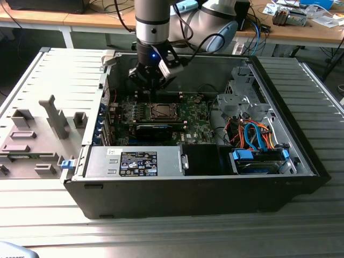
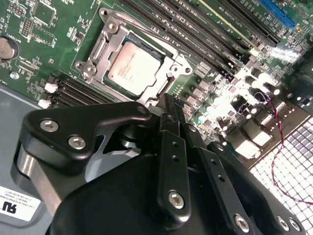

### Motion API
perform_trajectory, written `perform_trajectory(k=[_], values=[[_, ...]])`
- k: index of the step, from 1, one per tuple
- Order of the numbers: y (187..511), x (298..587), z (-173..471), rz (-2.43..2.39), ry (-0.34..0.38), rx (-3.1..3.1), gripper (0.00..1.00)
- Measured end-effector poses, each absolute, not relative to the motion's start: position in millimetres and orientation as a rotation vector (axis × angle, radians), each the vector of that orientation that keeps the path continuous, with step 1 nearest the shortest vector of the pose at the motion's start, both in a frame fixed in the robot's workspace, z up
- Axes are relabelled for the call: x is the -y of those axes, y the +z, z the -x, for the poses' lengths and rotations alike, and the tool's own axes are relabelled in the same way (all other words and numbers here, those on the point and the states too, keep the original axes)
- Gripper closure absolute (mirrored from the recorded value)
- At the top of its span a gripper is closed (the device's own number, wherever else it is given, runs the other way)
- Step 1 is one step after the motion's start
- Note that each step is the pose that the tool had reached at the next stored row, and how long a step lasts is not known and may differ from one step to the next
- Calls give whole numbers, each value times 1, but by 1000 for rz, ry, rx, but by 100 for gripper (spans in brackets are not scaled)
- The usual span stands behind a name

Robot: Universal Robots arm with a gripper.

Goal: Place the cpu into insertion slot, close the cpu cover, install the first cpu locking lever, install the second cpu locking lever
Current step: 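Install the first cpu locking lever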

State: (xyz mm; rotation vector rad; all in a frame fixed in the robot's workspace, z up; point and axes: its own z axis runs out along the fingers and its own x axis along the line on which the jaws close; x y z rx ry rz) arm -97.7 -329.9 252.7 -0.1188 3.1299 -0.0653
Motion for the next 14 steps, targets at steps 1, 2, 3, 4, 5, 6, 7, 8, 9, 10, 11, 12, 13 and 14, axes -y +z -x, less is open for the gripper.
perform_trajectory(k=[1, 2, 3, 4, 5, 6, 7, 8, 9, 10, 11, 12, 13, 14], values=[[253, 329, 98, 119, -65, -3130, 89], [253, 329, 100, 119, -65, -3130, 89], [253, 328, 101, 119, -65, -3130, 89], [253, 328, 102, 119, -65, -3130, 89], [253, 327, 104, 119, -65, -3130, 89], [253, 327, 105, 119, -65, -3130, 89], [253, 327, 107, 119, -65, -3130, 89], [253, 326, 109, 119, -64, -3130, 89], [253, 326, 112, 119, -62, -3130, 89], [253, 326, 115, 119, -60, -3130, 89], [253, 326, 118, 119, -57, -3130, 89], [252, 326, 120, 119, -53, -3130, 89], [252, 325, 123, 120, -48, -3129, 89], [252, 324, 123, 123, -43, -3129, 89]])
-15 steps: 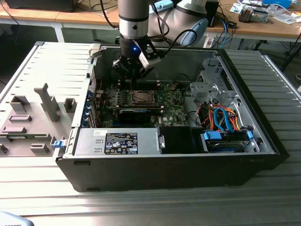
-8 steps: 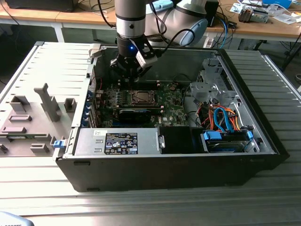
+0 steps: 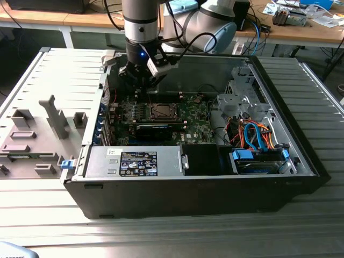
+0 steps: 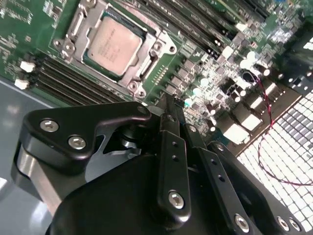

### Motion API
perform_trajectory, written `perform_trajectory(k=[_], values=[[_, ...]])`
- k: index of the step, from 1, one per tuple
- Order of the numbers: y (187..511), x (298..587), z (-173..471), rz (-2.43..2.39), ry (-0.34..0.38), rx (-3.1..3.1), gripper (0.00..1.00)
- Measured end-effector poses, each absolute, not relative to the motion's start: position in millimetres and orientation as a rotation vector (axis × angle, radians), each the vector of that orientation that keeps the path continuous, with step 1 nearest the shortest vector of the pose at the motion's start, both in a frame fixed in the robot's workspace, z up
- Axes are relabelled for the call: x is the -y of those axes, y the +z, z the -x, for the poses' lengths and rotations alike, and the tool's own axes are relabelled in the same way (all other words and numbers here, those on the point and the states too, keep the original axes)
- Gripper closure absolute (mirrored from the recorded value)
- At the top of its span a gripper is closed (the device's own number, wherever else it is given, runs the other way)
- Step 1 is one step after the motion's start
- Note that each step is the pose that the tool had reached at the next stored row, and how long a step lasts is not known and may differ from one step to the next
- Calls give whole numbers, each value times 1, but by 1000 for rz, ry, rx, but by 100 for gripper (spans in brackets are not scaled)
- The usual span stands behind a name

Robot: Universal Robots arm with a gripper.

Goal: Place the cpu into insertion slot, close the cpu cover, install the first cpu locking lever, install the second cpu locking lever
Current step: 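Install the first cpu locking lever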

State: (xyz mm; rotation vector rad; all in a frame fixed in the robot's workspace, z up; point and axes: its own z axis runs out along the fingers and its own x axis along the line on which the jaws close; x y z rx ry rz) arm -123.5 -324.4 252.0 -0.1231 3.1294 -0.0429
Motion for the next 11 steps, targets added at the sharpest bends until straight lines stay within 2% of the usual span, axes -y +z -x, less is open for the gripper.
perform_trajectory(k=[11], values=[[252, 311, 125, 136, -27, -3128, 89]])
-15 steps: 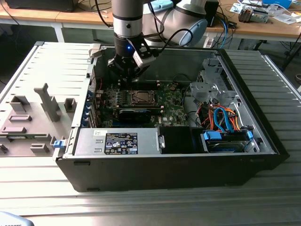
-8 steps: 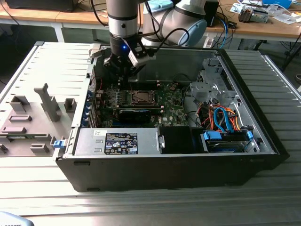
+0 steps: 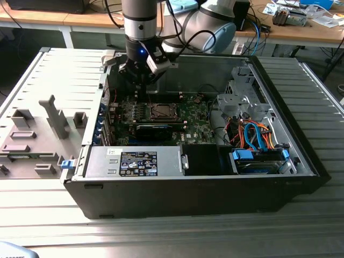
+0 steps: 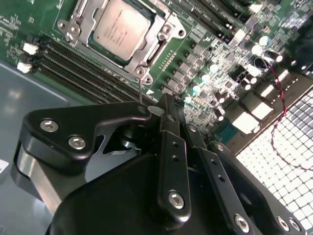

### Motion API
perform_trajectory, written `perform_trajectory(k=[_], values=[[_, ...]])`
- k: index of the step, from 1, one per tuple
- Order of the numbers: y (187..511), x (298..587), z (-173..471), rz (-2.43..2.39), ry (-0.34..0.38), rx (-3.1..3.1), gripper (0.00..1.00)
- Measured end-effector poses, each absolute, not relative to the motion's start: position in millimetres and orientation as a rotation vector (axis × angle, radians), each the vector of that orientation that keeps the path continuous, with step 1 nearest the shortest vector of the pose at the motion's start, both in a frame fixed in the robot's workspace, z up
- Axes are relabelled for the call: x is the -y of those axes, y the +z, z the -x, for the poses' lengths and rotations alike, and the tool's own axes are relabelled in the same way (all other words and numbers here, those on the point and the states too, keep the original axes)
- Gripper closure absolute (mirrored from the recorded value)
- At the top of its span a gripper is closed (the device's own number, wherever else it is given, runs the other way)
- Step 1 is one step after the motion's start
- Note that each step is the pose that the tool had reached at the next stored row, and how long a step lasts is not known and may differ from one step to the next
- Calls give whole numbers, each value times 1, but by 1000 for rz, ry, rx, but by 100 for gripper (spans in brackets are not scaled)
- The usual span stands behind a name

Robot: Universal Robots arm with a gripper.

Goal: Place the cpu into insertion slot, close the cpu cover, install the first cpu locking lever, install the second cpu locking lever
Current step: 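Install the first cpu locking lever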

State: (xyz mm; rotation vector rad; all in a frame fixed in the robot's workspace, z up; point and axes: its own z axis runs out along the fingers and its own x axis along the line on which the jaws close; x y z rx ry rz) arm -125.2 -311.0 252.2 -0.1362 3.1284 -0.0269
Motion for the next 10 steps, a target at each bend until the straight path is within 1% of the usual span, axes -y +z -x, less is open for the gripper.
perform_trajectory(k=[10], values=[[263, 310, 135, 131, -1, -3116, 89]])
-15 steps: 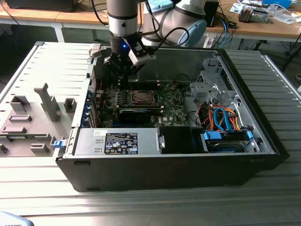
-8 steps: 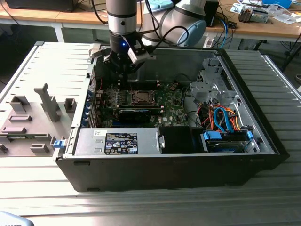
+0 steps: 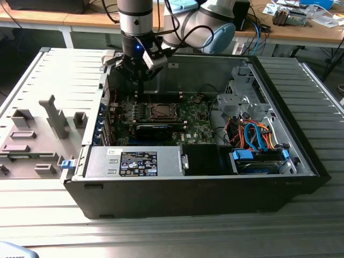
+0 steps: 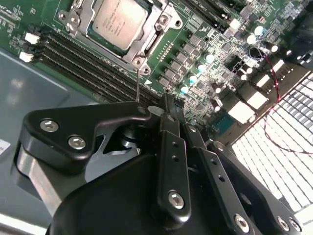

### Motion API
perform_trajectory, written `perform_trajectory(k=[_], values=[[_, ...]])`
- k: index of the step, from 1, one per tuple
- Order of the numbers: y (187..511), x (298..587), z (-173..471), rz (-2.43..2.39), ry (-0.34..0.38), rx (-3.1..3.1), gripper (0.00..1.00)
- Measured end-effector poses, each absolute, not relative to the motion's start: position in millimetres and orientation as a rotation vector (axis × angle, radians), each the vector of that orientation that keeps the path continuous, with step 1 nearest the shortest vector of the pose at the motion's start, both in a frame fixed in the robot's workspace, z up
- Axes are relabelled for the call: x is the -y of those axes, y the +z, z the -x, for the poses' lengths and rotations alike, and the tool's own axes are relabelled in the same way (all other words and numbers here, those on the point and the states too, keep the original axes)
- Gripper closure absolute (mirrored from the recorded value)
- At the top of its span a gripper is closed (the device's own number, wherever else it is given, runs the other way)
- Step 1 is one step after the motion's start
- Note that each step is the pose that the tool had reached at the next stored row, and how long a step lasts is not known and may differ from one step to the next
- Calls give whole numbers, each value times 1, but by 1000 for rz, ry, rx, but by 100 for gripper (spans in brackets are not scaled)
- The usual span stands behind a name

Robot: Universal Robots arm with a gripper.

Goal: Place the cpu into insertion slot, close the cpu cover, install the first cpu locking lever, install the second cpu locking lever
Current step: 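Install the first cpu locking lever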

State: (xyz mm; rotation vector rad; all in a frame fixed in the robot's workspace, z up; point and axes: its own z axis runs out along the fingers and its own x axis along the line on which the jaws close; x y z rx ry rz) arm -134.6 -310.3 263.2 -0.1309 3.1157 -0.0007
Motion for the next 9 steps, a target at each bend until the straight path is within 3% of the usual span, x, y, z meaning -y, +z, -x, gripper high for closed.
perform_trajectory(k=[9], values=[[275, 310, 137, 130, 22, -3112, 89]])
